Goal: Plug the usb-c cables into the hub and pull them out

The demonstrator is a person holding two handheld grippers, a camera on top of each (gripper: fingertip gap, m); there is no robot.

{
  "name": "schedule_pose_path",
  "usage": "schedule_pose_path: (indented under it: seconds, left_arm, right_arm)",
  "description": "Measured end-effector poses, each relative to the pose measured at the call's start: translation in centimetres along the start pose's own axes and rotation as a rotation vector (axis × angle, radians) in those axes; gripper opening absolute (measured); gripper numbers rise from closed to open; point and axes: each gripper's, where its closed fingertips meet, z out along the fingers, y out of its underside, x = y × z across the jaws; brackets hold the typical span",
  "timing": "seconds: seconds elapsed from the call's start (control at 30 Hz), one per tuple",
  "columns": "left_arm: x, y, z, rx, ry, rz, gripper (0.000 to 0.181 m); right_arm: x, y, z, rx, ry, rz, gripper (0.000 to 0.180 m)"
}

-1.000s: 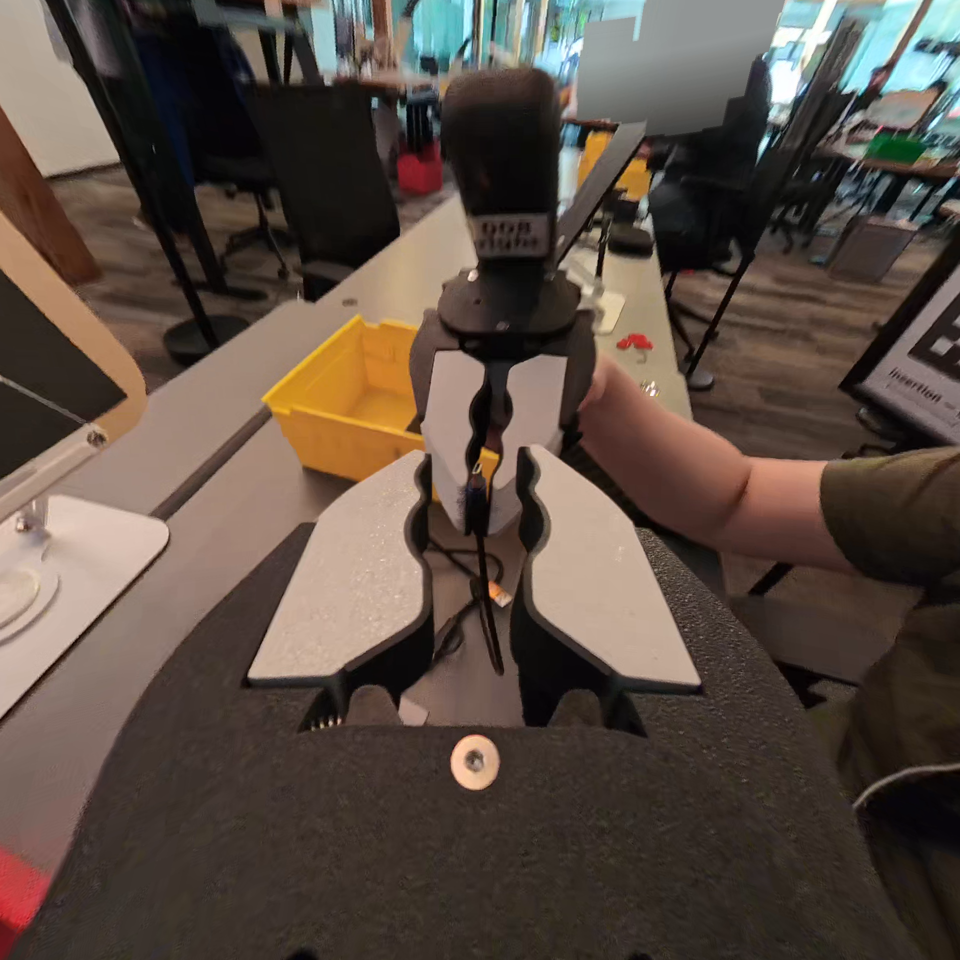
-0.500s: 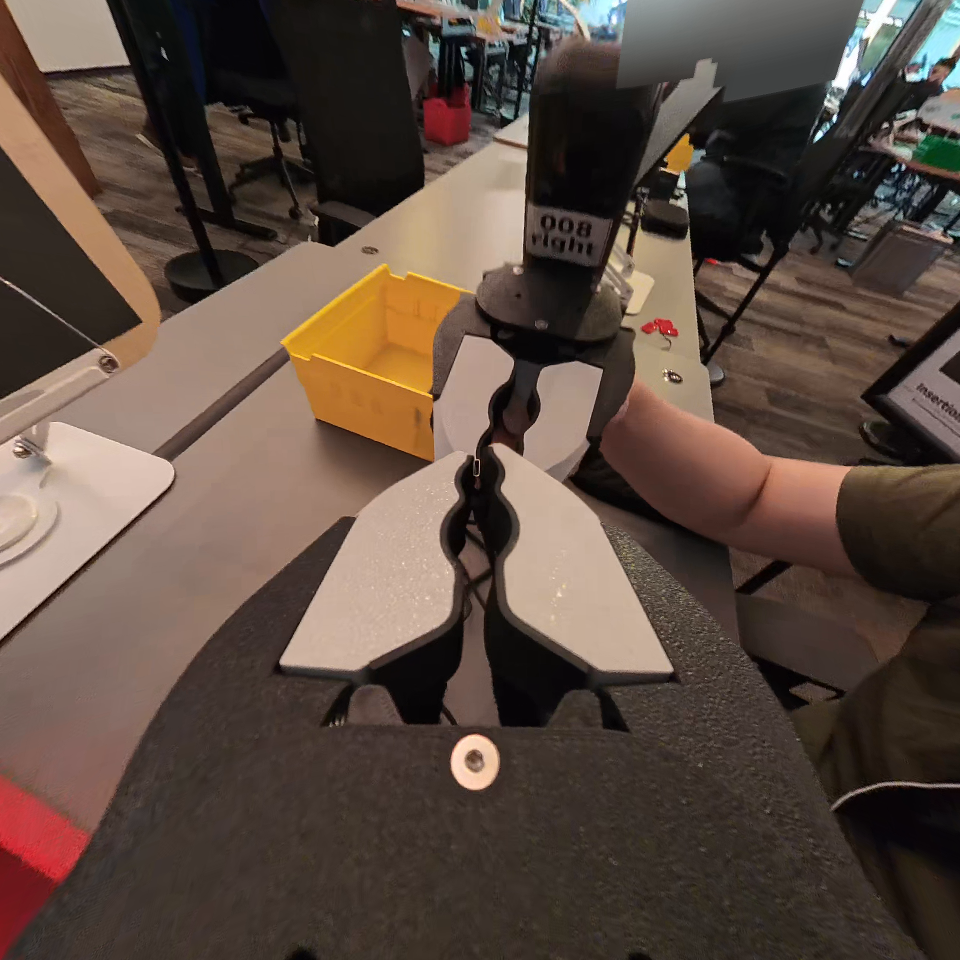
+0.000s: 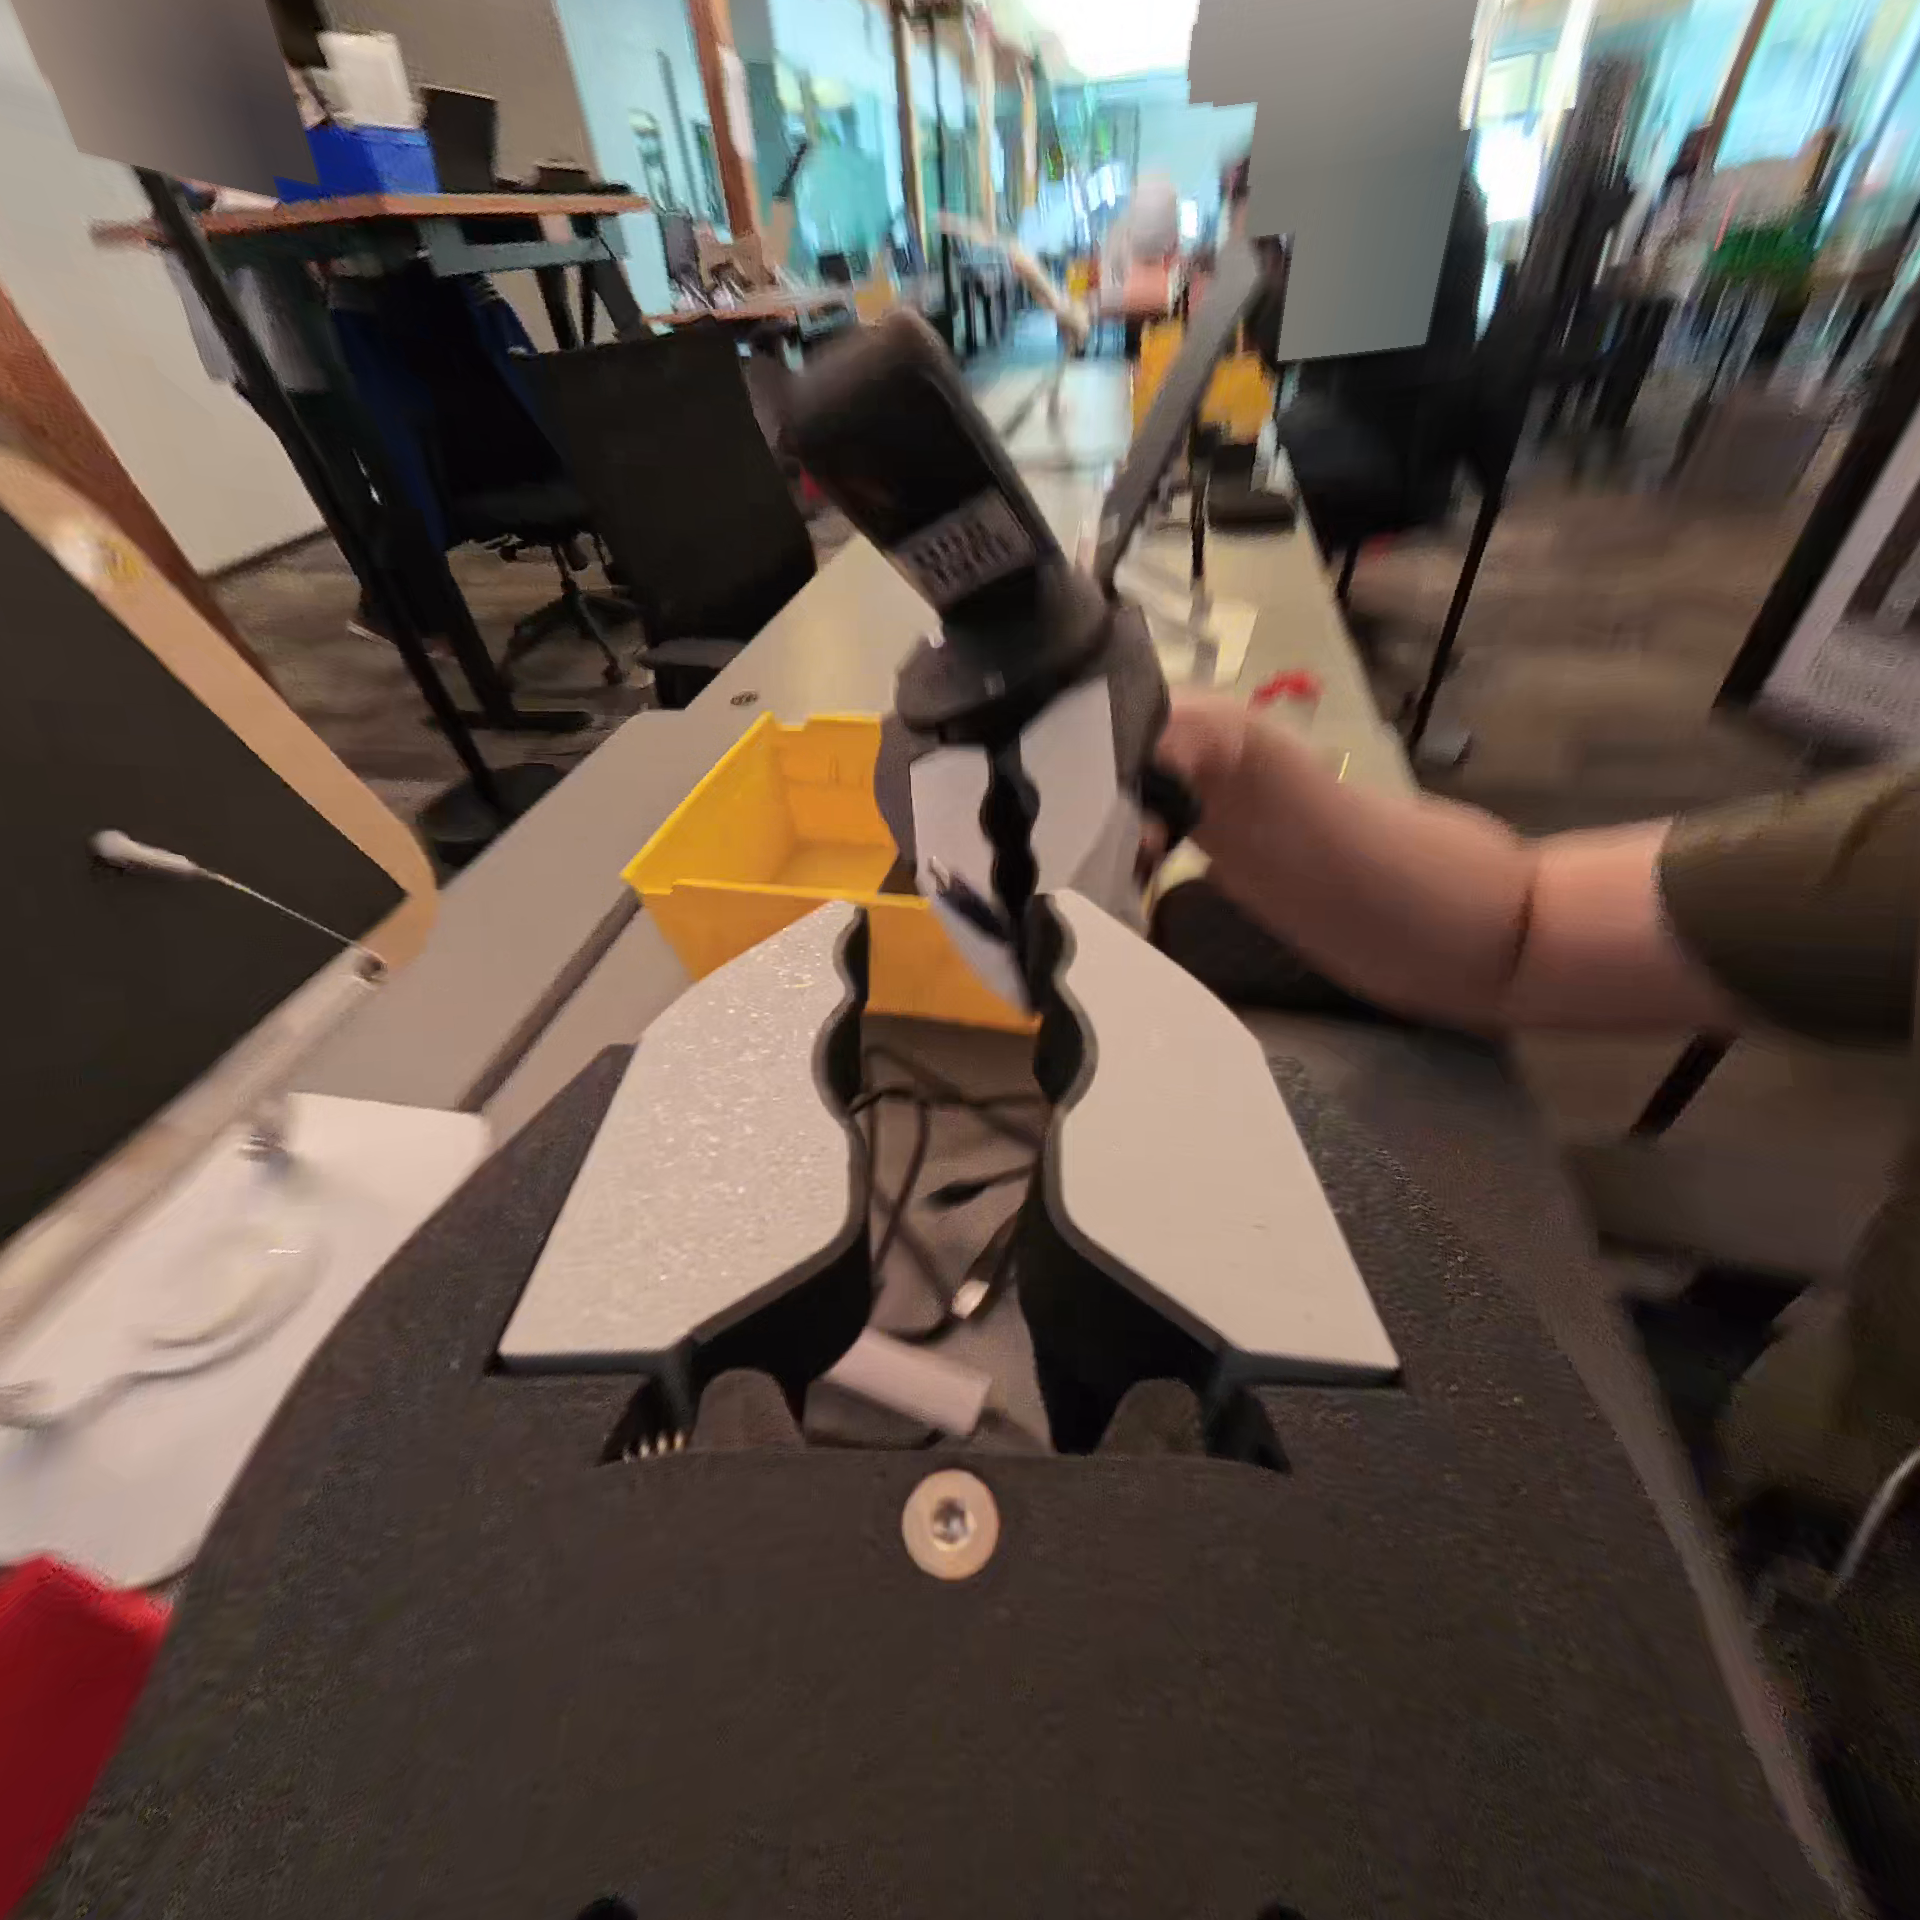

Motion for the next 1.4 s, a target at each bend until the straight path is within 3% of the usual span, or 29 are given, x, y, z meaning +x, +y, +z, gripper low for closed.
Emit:
schedule_pose_path:
  seconds: [0.1,0.2,0.3,0.53,0.7,0.87,1.0,1.07,1.2,1.33,1.4]
  left_arm:
    - [2.1,1.7,0.3,-0.113,-0.028,0.285,0.055]
    - [4.0,2.2,1.5,-0.128,-0.002,0.432,0.052]
    - [6.2,3.0,2.6,-0.147,0.133,0.428,0.045]
    - [7.4,5.4,3.5,-0.227,0.256,0.431,0.028]
    - [7.3,5.8,3.6,-0.233,0.276,0.415,0.013]
    - [7.2,6.3,3.8,-0.266,0.275,0.433,0.011]
    - [6.2,5.4,3.9,-0.261,0.209,0.403,0.011]
    - [5.0,5.0,3.8,-0.251,0.149,0.357,0.011]
    - [1.7,5.0,3.4,-0.266,0.005,0.272,0.011]
    - [-1.1,4.3,2.6,-0.208,-0.098,0.142,0.011]
    - [-2.0,3.7,1.9,-0.158,-0.121,0.076,0.011]
  right_arm:
    - [-1.3,2.2,-0.2,-0.138,-0.054,0.0,0.004]
    - [-1.8,4.1,0.2,-0.259,-0.071,-0.001,0.004]
    - [-2.2,4.9,0.6,-0.31,-0.086,-0.019,0.004]
    - [-2.3,6.3,0.8,-0.402,-0.075,-0.068,0.004]
    - [-2.1,6.8,0.7,-0.431,-0.07,-0.064,0.004]
    - [-1.8,6.9,0.6,-0.44,-0.061,-0.086,0.004]
    - [-0.8,5.3,0.2,-0.344,0.004,-0.169,0.005]
    - [0.2,3.3,-0.4,-0.238,0.087,-0.22,0.014]
    - [-0.1,-4.0,-4.0,0.165,0.331,-0.486,0.024]
    - [-8.7,-4.0,-2.6,0.32,0.06,-0.827,0.025]
    - [-9.8,-2.0,0.8,0.268,-0.069,-0.856,0.044]
